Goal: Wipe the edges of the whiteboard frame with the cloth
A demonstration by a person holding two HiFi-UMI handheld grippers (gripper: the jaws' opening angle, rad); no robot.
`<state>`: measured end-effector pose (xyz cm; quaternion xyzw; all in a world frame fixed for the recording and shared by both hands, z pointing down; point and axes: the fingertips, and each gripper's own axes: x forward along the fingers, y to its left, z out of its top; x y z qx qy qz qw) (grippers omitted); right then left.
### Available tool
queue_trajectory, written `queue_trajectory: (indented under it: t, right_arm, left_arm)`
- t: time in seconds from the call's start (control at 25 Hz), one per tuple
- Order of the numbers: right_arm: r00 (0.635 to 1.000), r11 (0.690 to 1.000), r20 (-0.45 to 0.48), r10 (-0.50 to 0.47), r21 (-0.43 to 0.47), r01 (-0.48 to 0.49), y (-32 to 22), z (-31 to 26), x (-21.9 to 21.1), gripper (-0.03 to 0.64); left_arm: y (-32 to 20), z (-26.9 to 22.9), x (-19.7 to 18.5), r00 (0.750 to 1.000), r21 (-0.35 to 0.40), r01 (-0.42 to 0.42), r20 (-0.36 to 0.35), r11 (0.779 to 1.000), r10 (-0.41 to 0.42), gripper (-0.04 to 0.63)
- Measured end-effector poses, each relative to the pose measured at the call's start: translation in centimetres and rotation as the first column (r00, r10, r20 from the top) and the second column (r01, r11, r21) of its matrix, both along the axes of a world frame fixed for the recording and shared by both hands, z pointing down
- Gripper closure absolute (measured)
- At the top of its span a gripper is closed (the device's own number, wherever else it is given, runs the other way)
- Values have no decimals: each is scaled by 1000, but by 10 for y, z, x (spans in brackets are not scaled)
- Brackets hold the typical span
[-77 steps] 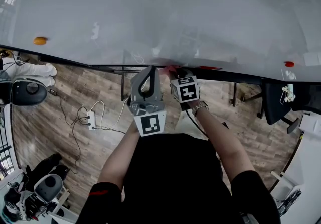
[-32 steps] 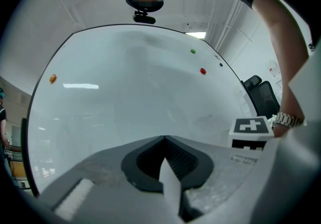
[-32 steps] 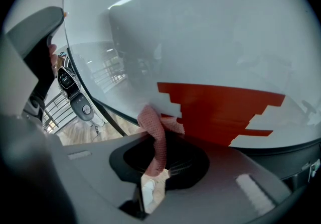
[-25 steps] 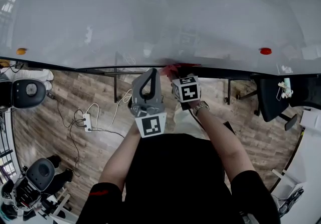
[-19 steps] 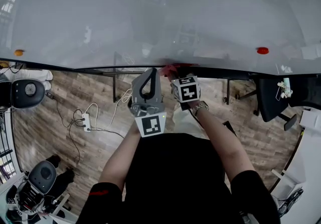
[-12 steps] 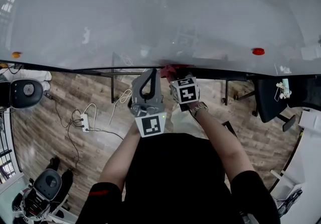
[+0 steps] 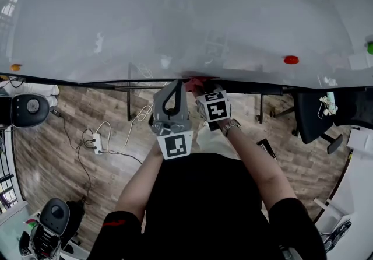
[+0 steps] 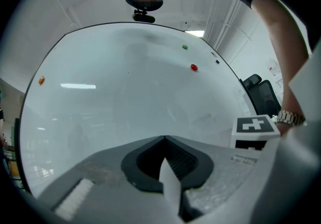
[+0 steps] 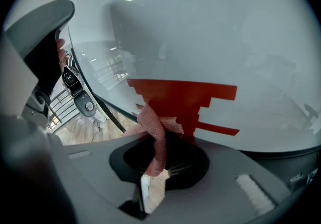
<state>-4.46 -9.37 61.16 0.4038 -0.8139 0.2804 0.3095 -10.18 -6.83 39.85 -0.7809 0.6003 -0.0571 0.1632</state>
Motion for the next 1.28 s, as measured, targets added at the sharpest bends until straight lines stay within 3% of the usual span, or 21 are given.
queue_trajectory:
  t: [1.28]
  right_arm:
    - [1000,1000,9,15,-6,-15,-3,-2,73,561]
  left_arm:
    - [2,-1,66,1000,-2,11,10,1000,-10,598]
